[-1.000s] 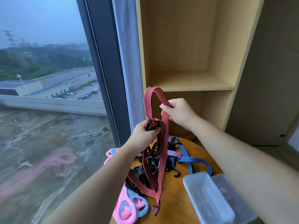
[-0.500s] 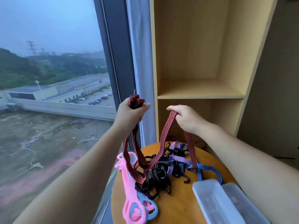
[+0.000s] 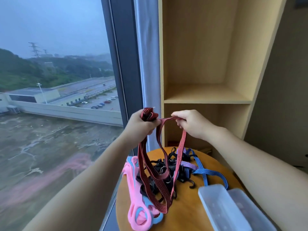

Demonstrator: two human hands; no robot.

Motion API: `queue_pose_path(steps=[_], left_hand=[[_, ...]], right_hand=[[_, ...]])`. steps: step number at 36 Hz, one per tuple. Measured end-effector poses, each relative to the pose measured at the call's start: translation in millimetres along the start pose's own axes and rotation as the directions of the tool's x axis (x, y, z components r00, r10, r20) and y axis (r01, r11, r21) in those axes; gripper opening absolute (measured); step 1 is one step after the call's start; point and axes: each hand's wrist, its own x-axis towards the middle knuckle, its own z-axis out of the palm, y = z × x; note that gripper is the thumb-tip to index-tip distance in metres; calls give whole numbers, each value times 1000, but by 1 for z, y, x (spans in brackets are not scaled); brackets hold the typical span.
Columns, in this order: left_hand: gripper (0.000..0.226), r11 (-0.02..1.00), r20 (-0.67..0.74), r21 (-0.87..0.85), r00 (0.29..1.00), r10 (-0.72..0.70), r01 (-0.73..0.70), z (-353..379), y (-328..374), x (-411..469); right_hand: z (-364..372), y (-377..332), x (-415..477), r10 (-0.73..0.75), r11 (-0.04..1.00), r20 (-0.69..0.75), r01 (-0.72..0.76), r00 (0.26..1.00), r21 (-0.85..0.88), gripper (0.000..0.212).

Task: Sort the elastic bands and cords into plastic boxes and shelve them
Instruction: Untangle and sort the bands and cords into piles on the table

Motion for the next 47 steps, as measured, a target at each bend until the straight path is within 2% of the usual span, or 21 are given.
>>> queue_pose_path(steps=[2, 5, 9, 12, 17, 20, 21, 26, 30, 32, 34, 35, 37, 39, 43, 47], left_hand=[[13, 999, -66, 29, 997, 32, -30, -11, 2, 3], [12, 999, -205, 24, 977, 53, -49, -26, 7, 7], [9, 999, -347, -9, 937, 37, -43, -44, 20, 12], [16, 998, -393, -27, 918, 42, -57, -52, 30, 12], [21, 997, -420, -38, 907, 43, -64, -54, 33, 10], [10, 998, -406, -28, 913, 40, -56, -48, 25, 10], [9, 998, -396, -26, 918, 38, -52, -46, 21, 11], [15, 997, -308, 68, 951, 43, -23, -43, -2, 10], [21, 999, -329, -40, 944, -19, 6, -39, -7, 8], [24, 995, -309, -97, 950, -47, 18, -31, -8, 7], [25, 993, -270, -113, 961, -59, 30, -20, -8, 4], [25, 993, -248, -117, 967, -59, 31, -14, -8, 2], [21, 992, -219, -120, 974, -55, 29, -4, -9, -1], [15, 993, -220, -111, 974, -58, 34, 4, -10, -2], [16, 988, -210, -146, 974, -86, 55, 16, -12, -3], [14, 978, -98, -174, 987, -130, 111, 29, -10, -4]], right_hand=[[-1, 12, -2, 42, 999, 27, -41, 999, -24, 24], [-3, 30, -5, 110, 993, 9, -109, 994, -42, 24], [-10, 53, -7, 184, 968, -38, -188, 982, -164, 26], [-17, 66, -9, 241, 945, -75, -252, 968, -208, 18], [-21, 81, -13, 339, 894, -215, -385, 916, -231, 18], [-14, 81, -12, 403, 908, -266, -419, 876, -4, 12], [-12, 79, -12, 412, 908, -281, -415, 867, 52, 16], [-6, 71, -9, 339, 939, -230, -342, 912, 28, 38], [-9, 58, -9, 312, 950, -300, -298, 901, 91, 32], [-9, 50, -9, 212, 977, -374, -207, 903, 55, 37], [-5, 39, -7, 88, 996, -393, -94, 915, 6, 17], [-4, 32, -7, 70, 997, -363, -73, 929, 7, 25], [0, 23, -5, 94, 995, -281, -85, 955, 45, 56], [3, 16, -4, 153, 985, -245, -128, 957, 113, 67], [2, 7, -8, 173, 967, -289, -106, 942, 233, 46], [10, -4, -16, 116, 956, -221, -49, 968, 289, 40]])
